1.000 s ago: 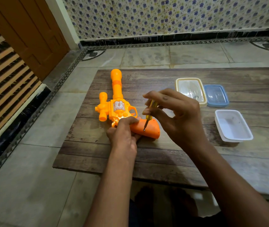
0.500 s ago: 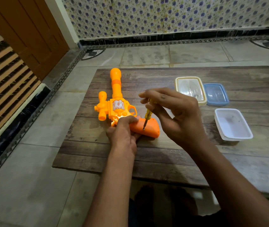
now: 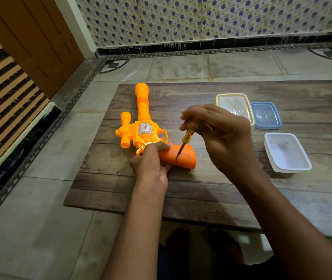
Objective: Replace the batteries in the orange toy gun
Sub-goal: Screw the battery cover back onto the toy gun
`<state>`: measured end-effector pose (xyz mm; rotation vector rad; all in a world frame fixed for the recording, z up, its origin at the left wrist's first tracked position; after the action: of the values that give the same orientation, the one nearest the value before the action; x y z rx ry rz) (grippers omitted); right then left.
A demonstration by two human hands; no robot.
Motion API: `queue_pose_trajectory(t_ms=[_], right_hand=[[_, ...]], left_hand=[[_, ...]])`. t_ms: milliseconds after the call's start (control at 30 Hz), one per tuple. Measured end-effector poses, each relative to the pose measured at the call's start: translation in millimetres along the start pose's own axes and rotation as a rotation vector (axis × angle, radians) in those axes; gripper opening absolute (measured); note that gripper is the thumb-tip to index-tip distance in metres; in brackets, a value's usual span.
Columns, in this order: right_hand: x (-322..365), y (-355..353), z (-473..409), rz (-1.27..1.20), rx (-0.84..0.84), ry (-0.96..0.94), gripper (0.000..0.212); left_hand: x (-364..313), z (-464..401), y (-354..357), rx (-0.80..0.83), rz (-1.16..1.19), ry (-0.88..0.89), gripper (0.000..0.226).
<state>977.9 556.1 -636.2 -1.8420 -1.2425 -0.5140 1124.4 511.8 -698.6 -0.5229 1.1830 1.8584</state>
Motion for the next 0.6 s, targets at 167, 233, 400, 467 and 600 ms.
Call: queue_pose_trajectory(t_ms=[167, 233, 400, 467, 600], right_hand=[[-7.1, -8.0, 1.5, -0.132, 0.004, 0.073, 0.029], [-8.8, -10.2, 2.2, -0.151, 0.012, 0.088, 0.03], [-9.3, -10.1, 2.2, -0.157, 0.008, 0.098, 0.028], [-9.9, -10.5, 2.5, -0.172, -0.002, 0.11, 0.027], [-10.6, -12.3, 3.1, -0.178, -0.022, 0.124, 0.025]], left_hand=[[1.6, -5.5, -2.0, 0.006, 0.02, -0.007, 0.052], [1.8, -6.2, -1.9, -0.001, 0.029, -0.008, 0.046], [2.7, -7.2, -3.0, -0.007, 0.018, -0.007, 0.044], [2.7, -7.0, -3.1, -0.005, 0.019, -0.006, 0.041], [2.9, -8.1, -3.6, 0.001, 0.023, -0.005, 0.051]])
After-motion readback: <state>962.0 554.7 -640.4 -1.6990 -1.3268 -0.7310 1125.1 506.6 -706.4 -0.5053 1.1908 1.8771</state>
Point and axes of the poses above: each hand's wrist, its own z-axis away from the middle knuckle, its own y-axis out of the palm, x = y × z, the point moved 3 cm from there along -z, towards the middle knuckle, and after that the axes turned 14 degrees about x, right-handed, at the moved point
